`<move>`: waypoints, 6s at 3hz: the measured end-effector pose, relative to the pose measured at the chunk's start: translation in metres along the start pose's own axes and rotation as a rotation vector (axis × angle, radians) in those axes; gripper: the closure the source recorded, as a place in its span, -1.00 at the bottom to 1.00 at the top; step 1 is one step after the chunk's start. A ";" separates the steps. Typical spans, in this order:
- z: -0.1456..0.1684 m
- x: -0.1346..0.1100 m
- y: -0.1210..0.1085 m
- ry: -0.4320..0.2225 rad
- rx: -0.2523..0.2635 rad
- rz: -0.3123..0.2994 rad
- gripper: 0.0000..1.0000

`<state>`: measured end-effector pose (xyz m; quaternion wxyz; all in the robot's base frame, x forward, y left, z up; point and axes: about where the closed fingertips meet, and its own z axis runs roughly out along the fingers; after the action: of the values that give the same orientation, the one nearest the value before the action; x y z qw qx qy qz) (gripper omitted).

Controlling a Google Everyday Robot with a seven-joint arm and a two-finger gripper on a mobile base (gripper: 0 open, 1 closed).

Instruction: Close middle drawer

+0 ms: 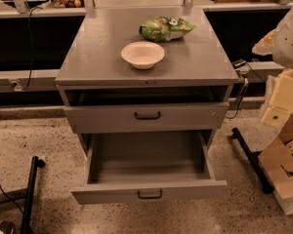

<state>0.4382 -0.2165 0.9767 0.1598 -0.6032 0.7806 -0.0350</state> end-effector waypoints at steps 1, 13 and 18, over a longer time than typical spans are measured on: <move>0.000 0.000 0.000 0.000 0.000 0.000 -1.00; 0.436 -0.005 0.179 -0.570 -0.223 -0.213 -1.00; 0.561 0.063 0.184 -0.508 -0.221 0.056 0.75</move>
Offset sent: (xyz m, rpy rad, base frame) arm 0.0050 0.0019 -0.0049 0.0108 0.0287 0.0320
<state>0.4164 -0.1494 0.3868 0.2846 -0.5848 0.7309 0.2070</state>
